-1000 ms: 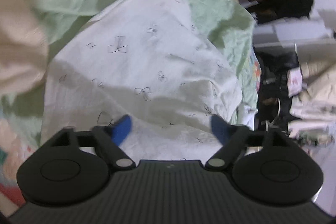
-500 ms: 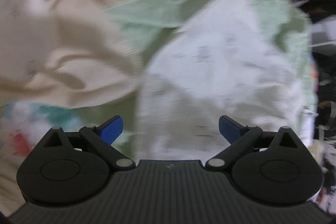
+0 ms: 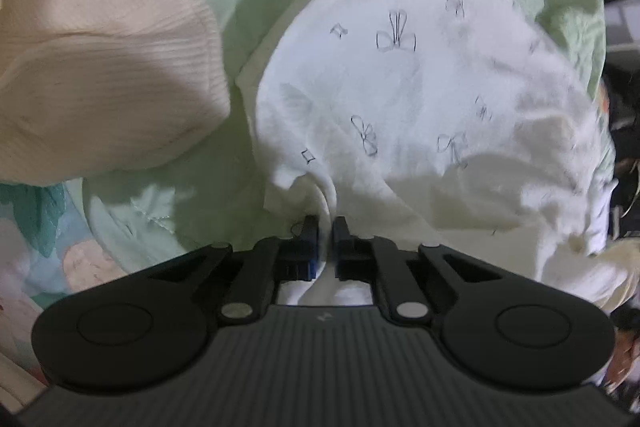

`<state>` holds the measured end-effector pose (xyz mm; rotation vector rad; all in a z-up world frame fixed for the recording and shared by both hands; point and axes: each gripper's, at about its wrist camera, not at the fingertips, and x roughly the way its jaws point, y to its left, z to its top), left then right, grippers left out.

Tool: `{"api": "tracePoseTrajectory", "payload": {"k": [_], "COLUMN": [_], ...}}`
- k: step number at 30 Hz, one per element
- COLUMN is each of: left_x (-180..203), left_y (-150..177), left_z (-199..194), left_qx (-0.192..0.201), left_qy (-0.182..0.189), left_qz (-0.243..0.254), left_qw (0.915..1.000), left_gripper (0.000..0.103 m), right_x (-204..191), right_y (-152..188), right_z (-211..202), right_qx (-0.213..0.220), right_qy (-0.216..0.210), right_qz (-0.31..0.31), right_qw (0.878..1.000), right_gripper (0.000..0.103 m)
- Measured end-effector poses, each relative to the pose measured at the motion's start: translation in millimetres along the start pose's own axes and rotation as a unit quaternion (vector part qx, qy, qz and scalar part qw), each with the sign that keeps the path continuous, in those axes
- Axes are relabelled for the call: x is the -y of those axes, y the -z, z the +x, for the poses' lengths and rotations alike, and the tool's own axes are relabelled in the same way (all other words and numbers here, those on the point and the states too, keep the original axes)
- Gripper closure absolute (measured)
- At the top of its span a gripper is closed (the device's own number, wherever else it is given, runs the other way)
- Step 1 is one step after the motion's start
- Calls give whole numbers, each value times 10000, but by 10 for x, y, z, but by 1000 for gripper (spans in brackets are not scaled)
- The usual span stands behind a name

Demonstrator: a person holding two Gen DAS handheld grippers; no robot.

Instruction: Fold large clothes

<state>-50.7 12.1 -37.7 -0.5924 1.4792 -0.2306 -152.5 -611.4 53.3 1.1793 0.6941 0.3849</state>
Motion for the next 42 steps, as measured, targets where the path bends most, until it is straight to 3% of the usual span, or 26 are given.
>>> {"api": "tracePoseTrajectory", "payload": {"k": [5, 10, 13, 17, 20, 23, 24, 25, 26, 28, 30, 33, 35, 36, 39, 42], "left_x": [157, 419, 712, 1435, 1797, 2001, 2030, 2065, 2033, 1951, 1854, 1780, 1737, 1727, 1802, 1909], "left_y": [-74, -161, -296, -845, -1363, -1956, -2042, -2227, -2278, -2325, -2282, -2165, -2081, -2037, -1925, -1871], "left_z": [-303, -427, -445, -388, -267, -120, -74, 54, 157, 354, 494, 625, 713, 755, 860, 997], "left_qx": [529, 779, 890, 908, 935, 1253, 1259, 1215, 1088, 805, 579, 401, 244, 160, 78, 143], "left_qy": [602, 1239, 1416, 1876, 2120, 1909, 1735, 1319, 1143, 1125, 1188, 1106, 1082, 1089, 1048, 913], "left_qz": [127, 325, 493, 766, 504, 37, 54, 73, -3, -69, -67, 76, 195, 256, 386, 376], "left_qw": [9967, 9887, 9847, 9750, 9715, 9736, 9767, 9838, 9875, 9904, 9912, 9930, 9936, 9936, 9937, 9950], "left_gripper": [98, 98, 98, 98, 98, 97, 90, 89, 88, 88, 76, 53, 47, 40, 15, 3], "right_x": [29, -26, -78, -206, -288, -321, -328, -311, -284, -196, -124, -142, -223, -276, -379, -433], "right_y": [49, 92, 97, -215, -509, -930, -1081, -1178, -1258, -1230, -1120, -826, -584, -477, -293, -223], "right_z": [-81, -123, -104, -31, 22, 8, 16, 62, 118, 236, 351, 528, 707, 792, 1071, 1290], "right_qx": [81, 151, 198, 391, 616, 1286, 1487, 1421, 1272, 759, 246, -284, -678, -778, -928, -957], "right_qy": [-19, 26, 81, 168, 220, 389, 654, 1004, 1373, 1613, 1751, 1976, 2242, 2375, 2804, 3289], "right_qz": [-20, -174, -318, -351, -339, -312, -427, -487, -508, -483, -517, -927, -1482, -1729, -2403, -2658], "right_qw": [10000, 9997, 9993, 9985, 9973, 9904, 9858, 9835, 9810, 9828, 9829, 9755, 9608, 9527, 9247, 9011], "right_gripper": [89, 89, 89, 89, 89, 89, 90, 89, 87, 64, 52, 50, 45, 43, 41, 43]}}
